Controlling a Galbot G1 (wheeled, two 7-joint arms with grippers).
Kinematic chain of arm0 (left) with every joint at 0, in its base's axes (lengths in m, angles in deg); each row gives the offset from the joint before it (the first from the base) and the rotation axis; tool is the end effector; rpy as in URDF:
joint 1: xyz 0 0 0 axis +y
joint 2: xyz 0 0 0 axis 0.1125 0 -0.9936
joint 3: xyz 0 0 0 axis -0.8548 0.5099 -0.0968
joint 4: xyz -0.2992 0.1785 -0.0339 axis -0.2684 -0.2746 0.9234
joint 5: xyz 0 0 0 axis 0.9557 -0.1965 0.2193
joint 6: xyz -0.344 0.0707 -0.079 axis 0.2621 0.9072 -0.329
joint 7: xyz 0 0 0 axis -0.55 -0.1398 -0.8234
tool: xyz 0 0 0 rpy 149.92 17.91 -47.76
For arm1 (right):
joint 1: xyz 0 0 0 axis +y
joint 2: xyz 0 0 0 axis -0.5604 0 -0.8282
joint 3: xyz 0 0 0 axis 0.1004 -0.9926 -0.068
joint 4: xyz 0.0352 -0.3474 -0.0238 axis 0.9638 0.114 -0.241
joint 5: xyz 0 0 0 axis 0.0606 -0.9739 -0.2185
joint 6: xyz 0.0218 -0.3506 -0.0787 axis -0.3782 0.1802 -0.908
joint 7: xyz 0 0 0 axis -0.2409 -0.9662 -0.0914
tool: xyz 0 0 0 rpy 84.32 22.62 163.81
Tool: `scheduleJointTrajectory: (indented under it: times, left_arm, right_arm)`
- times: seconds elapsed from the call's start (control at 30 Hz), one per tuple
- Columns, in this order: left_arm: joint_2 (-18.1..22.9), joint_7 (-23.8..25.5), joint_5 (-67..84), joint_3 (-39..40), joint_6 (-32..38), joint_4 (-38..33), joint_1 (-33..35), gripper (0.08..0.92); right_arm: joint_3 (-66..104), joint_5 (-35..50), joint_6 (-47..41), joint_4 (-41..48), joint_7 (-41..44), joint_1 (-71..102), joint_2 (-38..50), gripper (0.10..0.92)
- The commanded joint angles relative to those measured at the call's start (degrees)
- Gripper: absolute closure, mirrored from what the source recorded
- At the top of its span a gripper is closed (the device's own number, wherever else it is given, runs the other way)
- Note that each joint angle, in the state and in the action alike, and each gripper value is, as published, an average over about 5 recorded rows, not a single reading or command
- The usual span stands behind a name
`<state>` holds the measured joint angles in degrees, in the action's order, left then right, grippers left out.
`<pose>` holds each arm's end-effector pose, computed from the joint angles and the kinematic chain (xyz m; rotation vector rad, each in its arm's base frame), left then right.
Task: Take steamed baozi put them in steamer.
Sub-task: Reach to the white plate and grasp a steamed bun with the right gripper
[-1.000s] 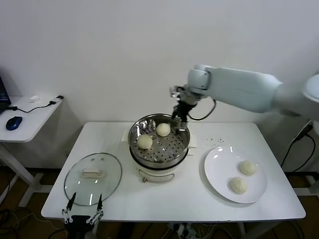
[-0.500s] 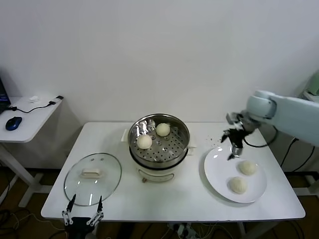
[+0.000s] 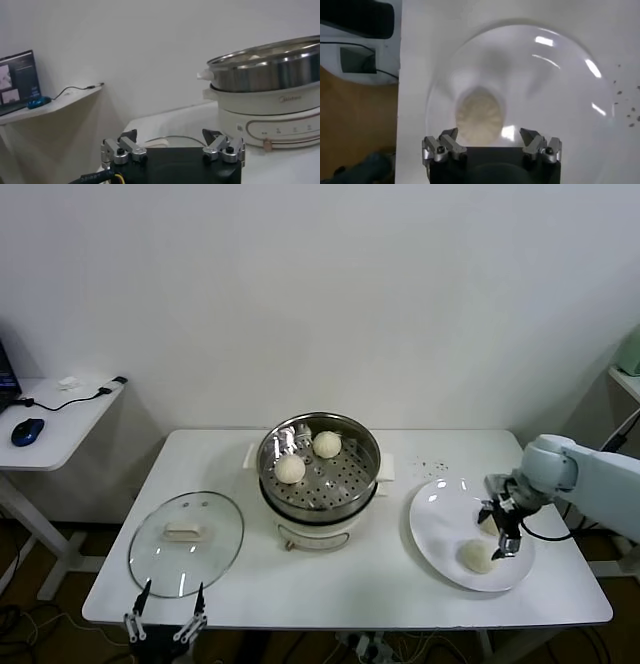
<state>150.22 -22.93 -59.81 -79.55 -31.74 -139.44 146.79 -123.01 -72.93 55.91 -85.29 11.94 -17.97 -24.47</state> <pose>0.0638 0.0420 -0.3512 0.1353 -2.9346 -0.3446 0.4753 -0.1937 -0.2199 1.2437 -1.2605 1.1957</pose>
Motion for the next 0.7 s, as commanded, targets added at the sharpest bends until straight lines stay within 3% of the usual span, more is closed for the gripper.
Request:
scheduleJointTrajectory:
  times: [0.03, 0.43, 0.7]
  left_arm:
    - [0.13, -0.03, 0.00, 0.00, 0.02, 0.04, 0.10, 0.177]
    - [0.44, -0.10, 0.15, -0.28, -0.04, 0.07, 0.20, 0.177]
    - [0.34, -0.13, 0.15, -0.46, 0.10, 0.29, 0.29, 0.177]
  right_arm:
    - [5.07, -2.95, 0.10, 1.83, -0.83, 7.22, -0.59, 0.203]
    - [4.47, -2.82, 0.41, 3.96, 1.15, 7.02, -3.77, 0.211]
    - [3.60, -2.05, 0.69, 4.43, 1.95, 5.32, -3.94, 0.378]
